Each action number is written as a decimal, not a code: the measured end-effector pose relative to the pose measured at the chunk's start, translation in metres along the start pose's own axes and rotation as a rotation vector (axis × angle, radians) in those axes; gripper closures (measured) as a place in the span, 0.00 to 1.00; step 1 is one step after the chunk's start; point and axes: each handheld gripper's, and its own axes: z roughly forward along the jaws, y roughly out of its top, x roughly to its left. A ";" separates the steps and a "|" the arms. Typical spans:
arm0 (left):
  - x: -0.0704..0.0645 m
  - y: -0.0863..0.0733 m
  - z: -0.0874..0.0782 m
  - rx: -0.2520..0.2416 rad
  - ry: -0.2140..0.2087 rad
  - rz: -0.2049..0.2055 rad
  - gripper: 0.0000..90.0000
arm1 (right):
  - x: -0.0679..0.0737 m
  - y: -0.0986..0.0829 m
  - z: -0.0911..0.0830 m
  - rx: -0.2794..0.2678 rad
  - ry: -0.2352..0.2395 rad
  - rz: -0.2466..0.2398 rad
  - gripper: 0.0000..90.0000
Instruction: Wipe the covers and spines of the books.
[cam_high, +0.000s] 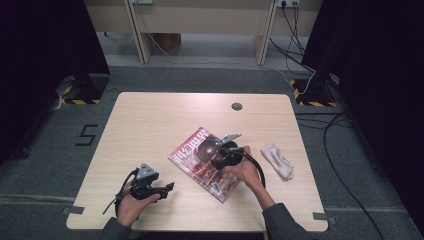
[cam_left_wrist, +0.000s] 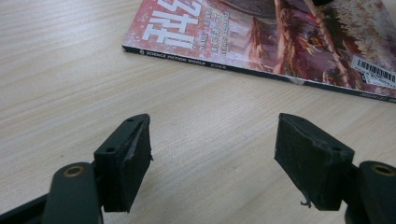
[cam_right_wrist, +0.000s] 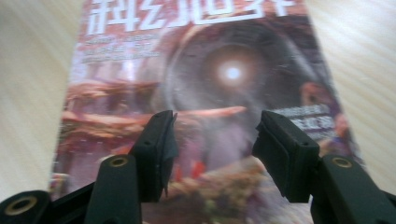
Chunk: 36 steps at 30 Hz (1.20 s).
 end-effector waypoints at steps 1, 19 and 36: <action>0.000 0.000 0.000 0.001 0.001 -0.004 0.30 | -0.003 -0.002 -0.001 -0.012 -0.007 0.012 0.50; -0.006 0.000 0.000 0.005 -0.010 0.019 0.30 | -0.051 -0.030 -0.013 0.006 -0.100 0.138 0.44; -0.013 0.000 0.004 0.012 -0.027 0.039 0.30 | -0.060 -0.040 -0.010 0.006 -0.071 0.196 0.41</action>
